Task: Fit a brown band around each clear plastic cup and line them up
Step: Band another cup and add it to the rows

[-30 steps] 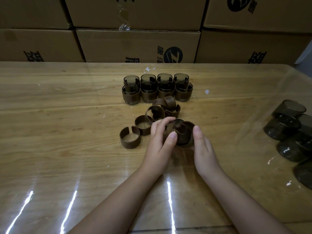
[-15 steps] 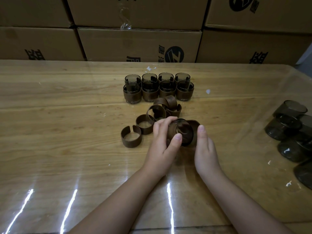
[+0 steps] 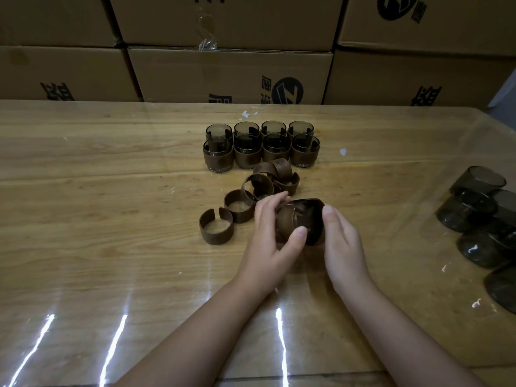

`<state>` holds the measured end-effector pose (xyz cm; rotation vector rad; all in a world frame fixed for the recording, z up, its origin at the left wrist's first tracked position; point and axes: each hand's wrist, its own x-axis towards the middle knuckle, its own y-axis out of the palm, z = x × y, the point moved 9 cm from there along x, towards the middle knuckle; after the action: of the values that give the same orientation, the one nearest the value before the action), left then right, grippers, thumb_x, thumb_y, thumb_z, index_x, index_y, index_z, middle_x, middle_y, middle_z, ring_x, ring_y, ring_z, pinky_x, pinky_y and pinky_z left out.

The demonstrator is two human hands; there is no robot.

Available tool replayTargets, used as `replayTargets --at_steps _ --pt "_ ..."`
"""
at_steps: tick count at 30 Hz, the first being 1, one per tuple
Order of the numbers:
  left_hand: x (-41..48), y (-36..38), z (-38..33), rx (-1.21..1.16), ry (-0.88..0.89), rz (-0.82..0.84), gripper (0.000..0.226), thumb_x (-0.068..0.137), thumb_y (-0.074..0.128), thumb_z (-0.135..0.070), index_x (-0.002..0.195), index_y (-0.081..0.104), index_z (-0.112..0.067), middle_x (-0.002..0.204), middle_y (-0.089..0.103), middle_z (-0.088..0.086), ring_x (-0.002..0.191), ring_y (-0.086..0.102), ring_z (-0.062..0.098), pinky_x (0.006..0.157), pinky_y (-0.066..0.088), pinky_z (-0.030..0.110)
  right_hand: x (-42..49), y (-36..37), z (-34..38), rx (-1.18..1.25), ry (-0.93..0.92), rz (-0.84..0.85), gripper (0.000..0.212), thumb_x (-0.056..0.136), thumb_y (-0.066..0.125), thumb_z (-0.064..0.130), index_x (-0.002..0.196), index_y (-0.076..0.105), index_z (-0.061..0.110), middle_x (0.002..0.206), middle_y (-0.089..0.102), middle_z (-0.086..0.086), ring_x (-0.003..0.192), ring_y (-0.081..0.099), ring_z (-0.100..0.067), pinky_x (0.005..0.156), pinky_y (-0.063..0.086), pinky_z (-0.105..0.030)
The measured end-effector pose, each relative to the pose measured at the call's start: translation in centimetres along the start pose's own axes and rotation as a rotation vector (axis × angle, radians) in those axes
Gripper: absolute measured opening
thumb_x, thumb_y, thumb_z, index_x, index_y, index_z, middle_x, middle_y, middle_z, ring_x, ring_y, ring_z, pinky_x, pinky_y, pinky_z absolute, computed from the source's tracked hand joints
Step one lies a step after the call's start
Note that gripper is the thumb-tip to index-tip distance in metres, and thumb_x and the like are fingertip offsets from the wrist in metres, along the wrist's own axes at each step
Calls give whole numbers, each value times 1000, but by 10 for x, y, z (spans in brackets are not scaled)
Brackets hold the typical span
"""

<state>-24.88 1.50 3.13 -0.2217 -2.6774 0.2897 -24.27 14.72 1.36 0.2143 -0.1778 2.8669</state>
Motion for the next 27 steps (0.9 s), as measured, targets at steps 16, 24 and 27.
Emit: replayTargets --at_steps 16,24,27 --pt "2 12 43 -886 -505 123 111 53 91 -43 145 35 -15 134 59 13 120 58 36 99 50 46 4 25 -9 474 216 348 54 92 46 41 133 53 7 128 63 -13 121 58 -26 101 45 -37" --pt "2 14 38 -847 -515 167 119 52 90 -50 147 33 -6 139 54 13 124 55 36 109 37 55 7 25 -13 634 274 365 41 91 46 33 122 61 10 127 63 -13 117 60 -23 103 42 -38" --pt "2 15 36 -828 -514 169 118 52 89 -52 146 34 -7 138 56 11 123 56 35 108 39 54 7 25 -13 673 288 364 38 91 47 31 119 63 11 126 63 -14 116 60 -25 104 41 -39"
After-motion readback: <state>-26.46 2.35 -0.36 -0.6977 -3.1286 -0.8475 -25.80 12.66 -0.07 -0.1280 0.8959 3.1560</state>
